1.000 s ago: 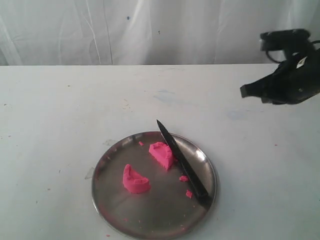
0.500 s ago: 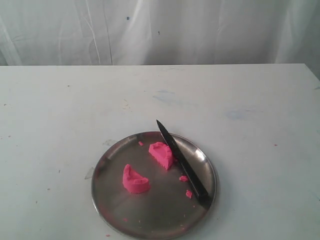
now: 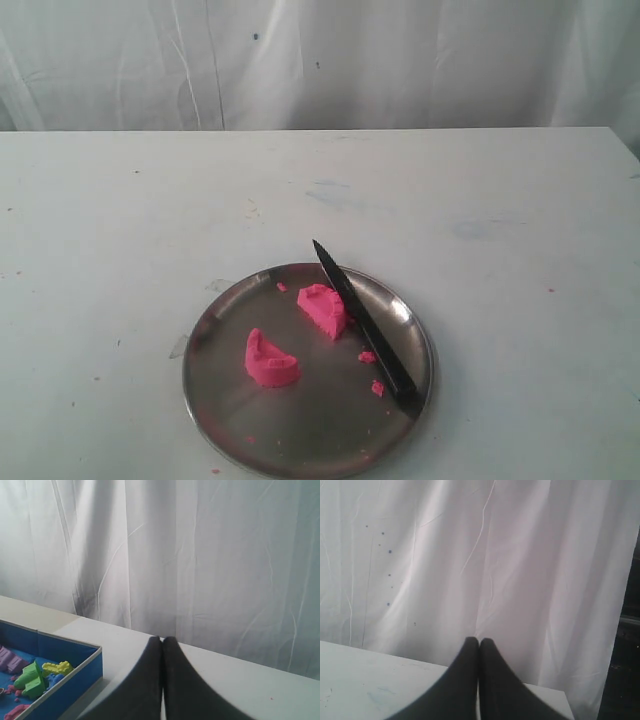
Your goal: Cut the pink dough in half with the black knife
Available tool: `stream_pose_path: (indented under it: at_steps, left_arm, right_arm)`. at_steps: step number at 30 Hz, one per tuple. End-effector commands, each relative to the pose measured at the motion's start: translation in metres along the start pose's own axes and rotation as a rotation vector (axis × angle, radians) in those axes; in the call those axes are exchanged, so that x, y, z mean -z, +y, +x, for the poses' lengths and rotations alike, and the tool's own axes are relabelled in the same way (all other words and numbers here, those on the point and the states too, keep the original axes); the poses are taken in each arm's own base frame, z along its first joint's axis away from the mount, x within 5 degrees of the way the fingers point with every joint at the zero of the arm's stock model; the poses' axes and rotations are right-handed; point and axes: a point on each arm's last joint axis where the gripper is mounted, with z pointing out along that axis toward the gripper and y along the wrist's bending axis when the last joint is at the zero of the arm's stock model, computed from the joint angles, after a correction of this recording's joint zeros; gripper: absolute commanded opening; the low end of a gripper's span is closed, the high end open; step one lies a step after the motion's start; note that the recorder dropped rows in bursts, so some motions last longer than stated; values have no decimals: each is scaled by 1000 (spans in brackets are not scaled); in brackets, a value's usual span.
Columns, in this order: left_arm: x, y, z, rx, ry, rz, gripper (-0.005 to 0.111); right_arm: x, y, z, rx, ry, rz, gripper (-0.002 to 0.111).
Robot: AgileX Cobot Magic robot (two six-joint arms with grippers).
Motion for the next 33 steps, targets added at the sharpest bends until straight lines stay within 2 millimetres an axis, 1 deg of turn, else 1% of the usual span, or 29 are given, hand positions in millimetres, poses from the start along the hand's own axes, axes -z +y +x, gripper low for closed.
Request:
stream_pose_path:
  at_steps: [1,2,4,5,7,9,13,14,15,16,17,18,20,24,33]
  left_arm:
    - [1,1,2,14,11,-5,0]
    - [1,1,2,14,11,-5,0]
    - [1,1,2,14,11,-5,0]
    - [1,1,2,14,11,-7,0]
    - [1,1,2,14,11,-5,0]
    - [1,1,2,14,11,-5,0]
    - [1,1,2,14,10,-4,0]
    - [1,1,2,14,10,-4,0]
    - [1,1,2,14,10,-4,0]
    - [1,1,2,14,10,-4,0]
    - [1,1,2,14,11,-6,0]
    - [1,2,2,14,12,-15,0]
    - [1,1,2,11,13,-9,0]
    - [1,1,2,9,12,-4,0]
    - [1,1,2,9,12,-4,0]
  right_arm:
    - [1,-1,1,45,-31,23,0]
    - [0,-2,6,66,-55,46,0]
    - [-1,-2,17,48,-94,70,0]
    - [0,-1,27,24,-99,86,0]
    - [4,-1,41,17,-107,112,0]
    - [6,0,62,-3,-115,136,0]
    - [9,3,113,-85,-109,175,0]
    - [11,5,131,-116,-95,183,0]
    - [10,6,144,-144,-59,189,0]
    - [10,5,145,-158,-57,196,0]
    - [10,7,157,-190,76,188,0]
    - [11,8,164,-196,152,182,0]
    - [12,10,173,-204,254,173,0]
    - [16,13,185,-216,392,161,0]
    - [17,14,186,-221,410,159,0]
